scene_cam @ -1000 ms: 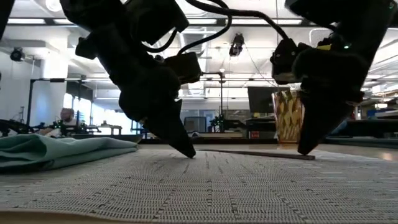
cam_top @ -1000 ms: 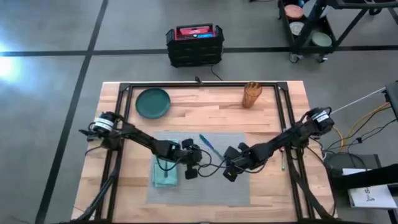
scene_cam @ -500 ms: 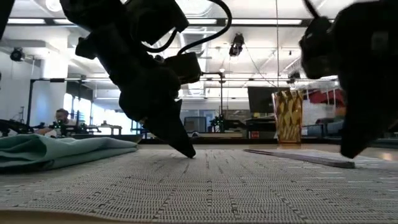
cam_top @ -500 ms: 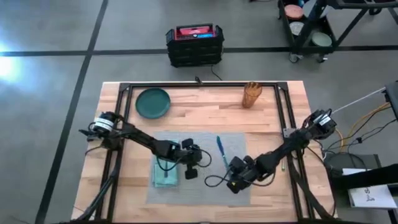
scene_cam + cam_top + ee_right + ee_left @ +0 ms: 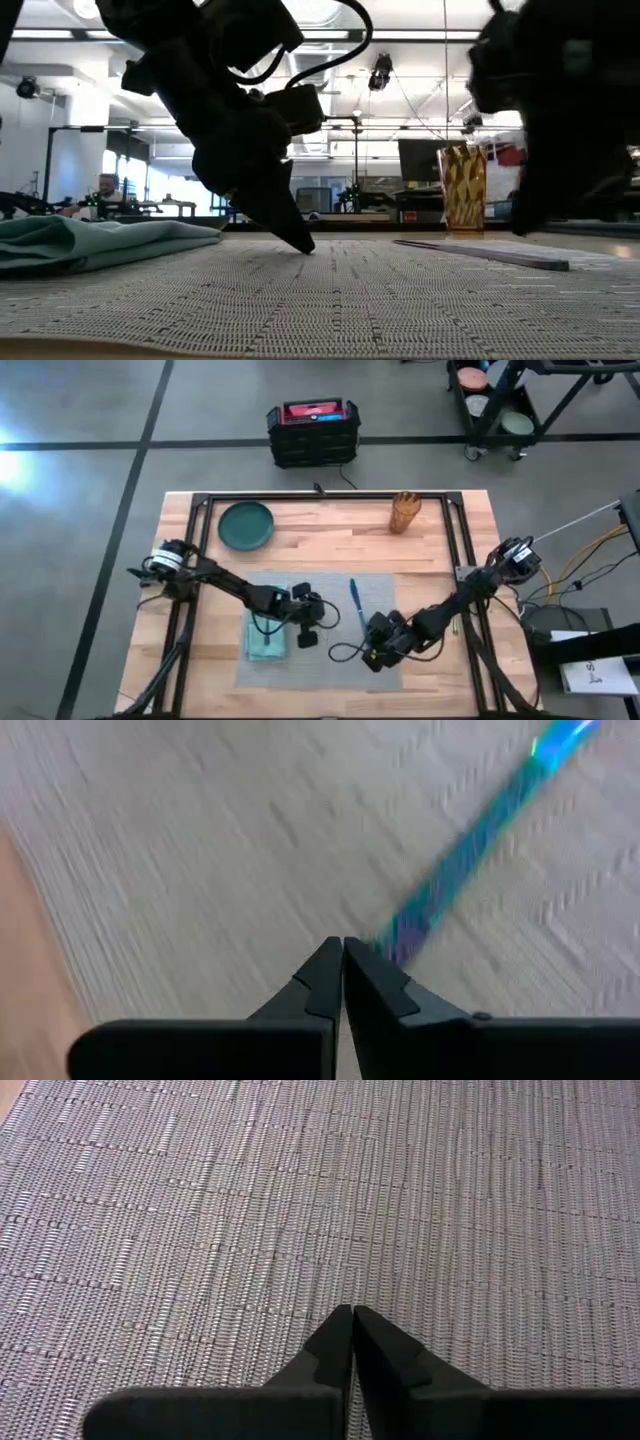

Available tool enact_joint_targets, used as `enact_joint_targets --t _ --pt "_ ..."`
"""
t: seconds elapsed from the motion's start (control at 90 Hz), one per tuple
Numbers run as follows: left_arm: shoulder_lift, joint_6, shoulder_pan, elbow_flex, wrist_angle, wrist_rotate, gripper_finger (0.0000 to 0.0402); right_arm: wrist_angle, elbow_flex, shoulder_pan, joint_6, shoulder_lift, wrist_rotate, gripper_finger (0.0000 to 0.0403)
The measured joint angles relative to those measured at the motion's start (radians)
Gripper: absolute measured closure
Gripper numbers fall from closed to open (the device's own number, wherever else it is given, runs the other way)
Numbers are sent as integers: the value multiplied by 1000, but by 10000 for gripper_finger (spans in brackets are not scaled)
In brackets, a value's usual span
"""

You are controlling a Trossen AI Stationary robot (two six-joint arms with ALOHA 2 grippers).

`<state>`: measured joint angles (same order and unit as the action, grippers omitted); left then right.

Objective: Set table place
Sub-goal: Put the blue table knife on the right of the gray tablemat

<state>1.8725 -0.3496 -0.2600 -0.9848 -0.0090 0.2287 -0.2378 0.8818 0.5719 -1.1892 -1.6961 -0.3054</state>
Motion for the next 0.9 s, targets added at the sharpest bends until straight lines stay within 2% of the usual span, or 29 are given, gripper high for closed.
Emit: enact_joint_targets --t 0.356,0.7,0.9 --pt "0 0 0 0 0 0 402 23 4 4 -30 -74 24 403" --pt "0 0 0 0 2 -2 402 42 40 23 -89 -92 40 403" --pt "1 -1 0 0 13 -3 402 28 68 24 44 -91 75 403"
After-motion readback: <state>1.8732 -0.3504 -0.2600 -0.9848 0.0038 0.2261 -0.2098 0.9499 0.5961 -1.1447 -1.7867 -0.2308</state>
